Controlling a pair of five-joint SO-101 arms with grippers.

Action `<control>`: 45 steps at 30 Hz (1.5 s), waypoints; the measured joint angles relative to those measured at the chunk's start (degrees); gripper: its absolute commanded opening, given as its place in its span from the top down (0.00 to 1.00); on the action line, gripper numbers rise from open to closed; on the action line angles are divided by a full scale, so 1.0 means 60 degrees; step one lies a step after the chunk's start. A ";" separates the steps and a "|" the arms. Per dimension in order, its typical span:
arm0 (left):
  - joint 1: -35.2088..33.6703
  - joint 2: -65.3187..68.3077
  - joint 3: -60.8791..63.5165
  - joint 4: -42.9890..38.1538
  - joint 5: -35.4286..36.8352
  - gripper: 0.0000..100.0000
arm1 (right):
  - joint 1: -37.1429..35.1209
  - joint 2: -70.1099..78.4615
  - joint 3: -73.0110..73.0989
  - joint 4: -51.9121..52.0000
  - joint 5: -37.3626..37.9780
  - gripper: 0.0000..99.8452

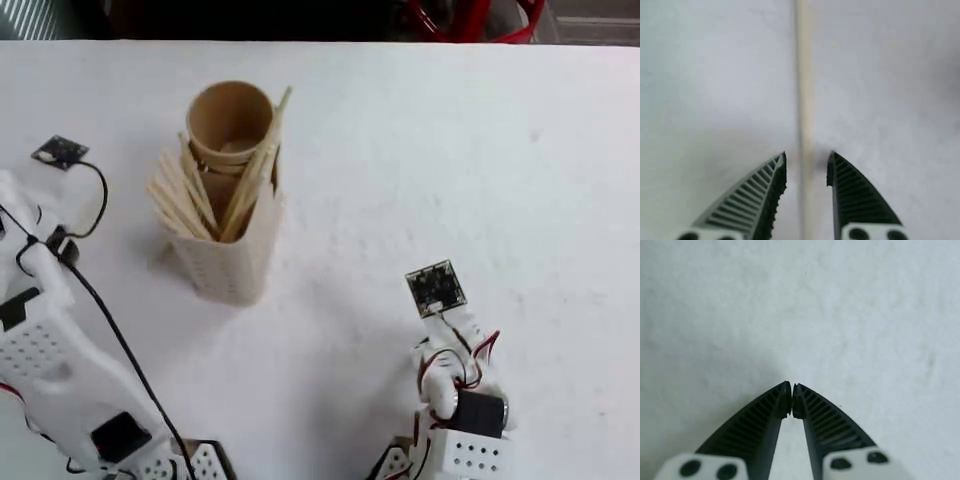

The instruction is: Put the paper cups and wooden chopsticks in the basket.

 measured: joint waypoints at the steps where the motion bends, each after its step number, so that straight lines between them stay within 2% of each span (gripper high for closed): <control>1: 0.0000 0.0132 -0.0103 0.0015 0.0000 0.93 | 0.0000 0.0000 0.0000 0.0000 0.0000 0.98; 3: 0.0029 0.0366 -0.0220 0.0073 -0.0015 0.98 | 0.0000 0.0000 0.0000 0.0000 0.0000 0.98; 11: 0.0073 0.0791 -0.0293 0.0132 -0.0029 0.98 | 0.0000 0.0000 0.0000 0.0000 0.0000 0.98; 15: 0.0073 0.0703 -0.0718 0.0850 -0.0029 0.98 | 0.0000 0.0000 0.0000 0.0000 0.0000 0.98; 18: -0.0073 0.0322 -0.0923 0.1333 0.0469 0.98 | 0.0000 0.0000 0.0000 0.0000 0.0000 0.98; 24: -0.1114 -0.2593 -0.0762 0.1729 0.1421 0.98 | 0.0000 0.0000 0.0000 0.0000 0.0000 0.98; 29: -0.1026 -0.6227 0.0557 0.1729 0.2872 0.98 | 0.0000 0.0000 0.0000 0.0000 0.0000 0.98; 31: -0.0615 -0.7912 0.1231 0.1465 0.3619 0.98 | 0.0000 0.0000 0.0000 0.0000 0.0000 0.98; 35: 0.0952 -1.1663 0.2960 0.0454 0.5128 0.98 | 0.0000 0.0000 0.0000 0.0000 0.0000 0.98; 40: 0.4059 -1.6571 0.5289 -0.1421 0.6476 0.98 | 0.0000 0.0000 0.0000 0.0000 0.0000 0.98; 42: 0.5377 -1.7861 0.6081 -0.2432 0.6755 0.98 | 0.0000 0.0000 0.0000 0.0000 0.0000 0.98; 45: 0.6842 -1.8300 0.7033 -0.3546 0.7165 0.98 | 0.0000 0.0000 0.0000 0.0000 0.0000 0.98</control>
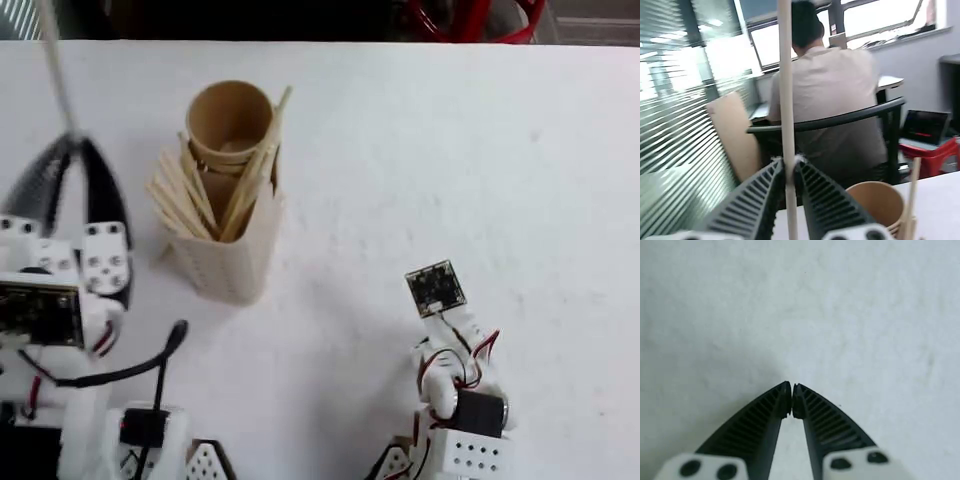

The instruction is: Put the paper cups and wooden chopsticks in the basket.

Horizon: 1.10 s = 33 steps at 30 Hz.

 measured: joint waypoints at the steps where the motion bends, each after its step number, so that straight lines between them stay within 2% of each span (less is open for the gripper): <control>1: 0.0293 0.0059 0.0293 -0.0220 0.0190 0.98 | 0.0000 0.0000 0.0000 0.0000 0.0000 0.98; 6: 0.0923 0.1084 0.0527 -0.1275 0.1026 0.97 | 0.0000 0.0000 0.0000 0.0000 0.0000 0.98; 12: 0.1436 0.3282 0.0425 -0.1670 0.1099 0.97 | 0.0000 0.0000 0.0000 0.0000 0.0000 0.98; 17: 0.1421 0.4234 0.0425 -0.1407 0.1114 0.87 | 0.0000 0.0000 0.0000 0.0000 0.0000 0.98; 27: 0.1172 0.4352 0.0161 -0.0791 0.1128 0.88 | 0.0000 0.0000 0.0000 0.0000 0.0000 0.98; 33: 0.0176 0.2535 -0.1348 0.0103 0.1128 0.92 | 0.0000 0.0000 0.0000 0.0000 0.0000 0.98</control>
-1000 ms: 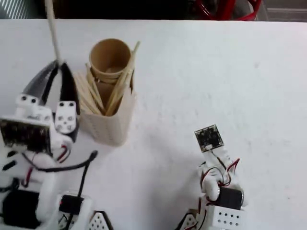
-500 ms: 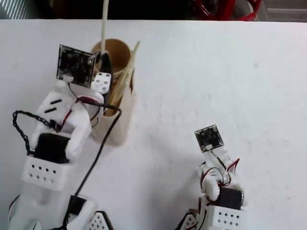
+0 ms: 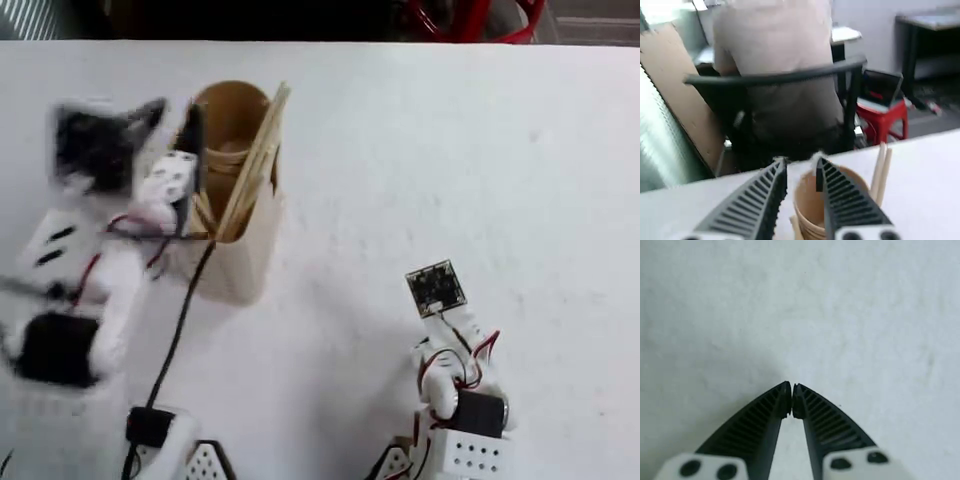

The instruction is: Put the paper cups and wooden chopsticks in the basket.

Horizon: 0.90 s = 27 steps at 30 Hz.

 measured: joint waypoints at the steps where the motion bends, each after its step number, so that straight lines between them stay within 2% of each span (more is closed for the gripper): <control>1: -0.0220 -0.0454 -0.0147 0.0103 0.0000 0.92 | 0.0000 0.0000 0.0000 0.0000 0.0000 0.98; 4: -0.1260 -0.0982 -0.0396 0.0440 0.0000 0.92 | 0.0000 0.0000 0.0000 0.0000 0.0000 0.98; 7: -0.2989 -0.0542 -0.0410 0.0835 0.0029 0.92 | 0.0000 0.0000 0.0000 0.0000 0.0000 0.98; 10: -0.4689 0.0513 -0.0015 0.0923 0.0029 0.92 | 0.0000 0.0000 0.0000 0.0000 0.0000 0.98; 12: -0.5319 0.1846 0.0322 0.0938 -0.0337 0.92 | 0.0000 0.0000 0.0000 0.0000 0.0000 0.98; 20: -0.5231 0.7634 0.0645 0.1685 -0.4821 0.92 | 0.0000 0.0000 0.0000 0.0000 0.0000 0.98; 23: -0.4806 0.9143 0.0645 0.1744 -0.5700 0.91 | 0.0000 0.0000 0.0000 0.0000 0.0000 0.98; 27: -0.4322 0.9626 0.0645 0.1802 -0.6081 0.84 | 0.0000 0.0000 0.0000 0.0000 0.0000 0.98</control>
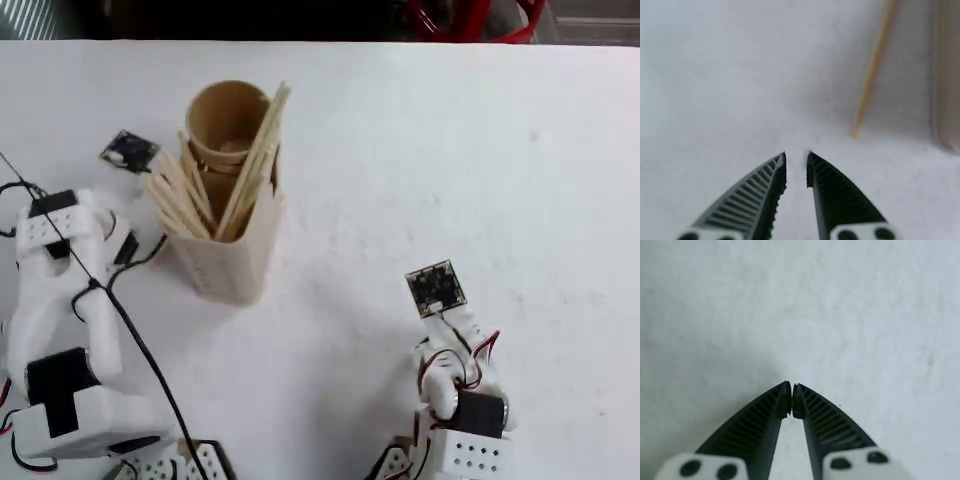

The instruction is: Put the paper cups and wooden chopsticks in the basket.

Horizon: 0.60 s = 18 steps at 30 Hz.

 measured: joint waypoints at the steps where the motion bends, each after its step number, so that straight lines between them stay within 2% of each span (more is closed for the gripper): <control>1: 0.0088 0.0015 0.0000 0.0000 -0.0029 0.83 | -0.0015 0.0000 0.0000 0.0000 0.0000 0.98; 18: 0.1333 0.0147 0.0044 -0.0484 0.0088 0.82 | 0.0000 0.0000 0.0000 0.0000 0.0000 0.98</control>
